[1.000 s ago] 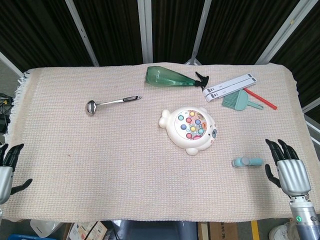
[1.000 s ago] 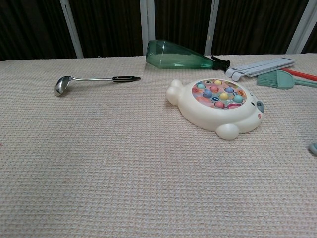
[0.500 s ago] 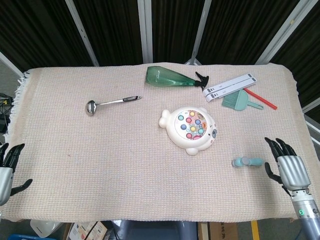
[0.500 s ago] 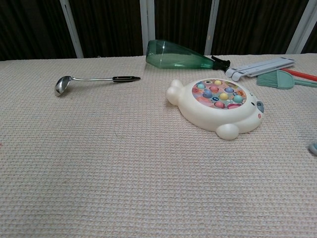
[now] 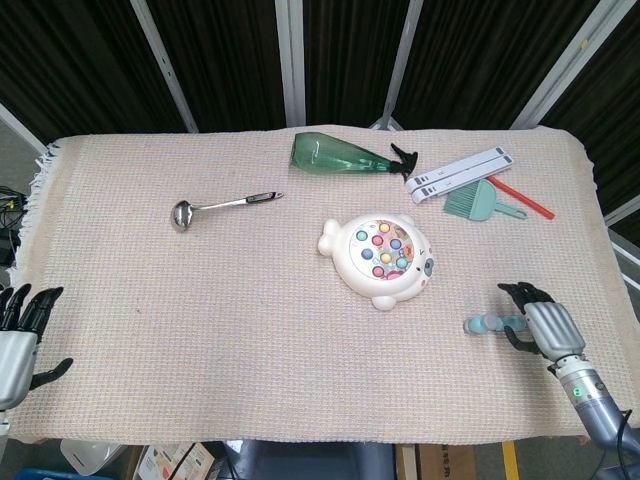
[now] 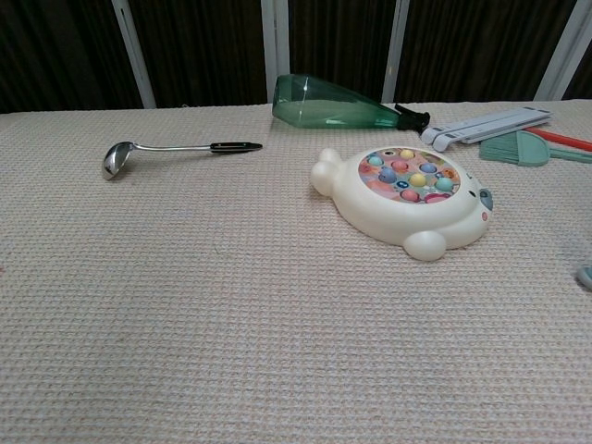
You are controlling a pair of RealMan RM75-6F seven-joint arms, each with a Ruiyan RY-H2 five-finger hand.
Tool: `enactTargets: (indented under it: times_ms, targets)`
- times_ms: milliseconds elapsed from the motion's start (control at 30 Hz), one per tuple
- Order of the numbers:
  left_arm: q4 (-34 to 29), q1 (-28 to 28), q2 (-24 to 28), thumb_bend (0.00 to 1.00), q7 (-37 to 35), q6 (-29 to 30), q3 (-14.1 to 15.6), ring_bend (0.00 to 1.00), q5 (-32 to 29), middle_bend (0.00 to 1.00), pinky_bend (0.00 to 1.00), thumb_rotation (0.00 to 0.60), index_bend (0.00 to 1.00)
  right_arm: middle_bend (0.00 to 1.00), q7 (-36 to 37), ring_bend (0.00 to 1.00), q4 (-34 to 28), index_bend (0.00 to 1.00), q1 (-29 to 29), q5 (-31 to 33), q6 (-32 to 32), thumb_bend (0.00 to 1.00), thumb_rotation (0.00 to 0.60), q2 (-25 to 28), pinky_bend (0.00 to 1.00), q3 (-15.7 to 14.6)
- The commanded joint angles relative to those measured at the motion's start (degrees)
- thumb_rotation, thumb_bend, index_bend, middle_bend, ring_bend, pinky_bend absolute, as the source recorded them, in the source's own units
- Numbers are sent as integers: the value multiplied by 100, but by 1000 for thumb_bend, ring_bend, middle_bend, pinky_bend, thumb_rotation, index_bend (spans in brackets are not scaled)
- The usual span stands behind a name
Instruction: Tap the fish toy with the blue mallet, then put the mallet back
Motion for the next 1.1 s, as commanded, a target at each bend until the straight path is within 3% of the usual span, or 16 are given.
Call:
enactTargets:
  times_ms: [33, 333, 633, 1100]
  targets:
    - [-38, -16, 12, 44, 33, -42, 1, 0, -18, 138, 0, 600, 118, 200, 77, 121, 140, 176, 85, -24, -154, 464, 600, -121, 169, -73]
    - [-77, -60, -29, 44, 111, -146, -22, 0, -106, 138, 0, 600, 130, 209, 53, 130, 170, 184, 87, 7, -163, 370, 600, -104, 173, -149]
    - [-125, -120, -34, 44, 175, -247, -37, 0, -148, 138, 0, 600, 149, 286, 94, 203, 130, 266, 109, 68, -125, 369, 600, -152, 242, -128]
    - [-96, -155, -46, 44, 150, -355, -20, 0, -231, 135, 0, 600, 156, 341, 113, 256, 251, 313, 120, 82, -112, 369, 600, -276, 291, -180]
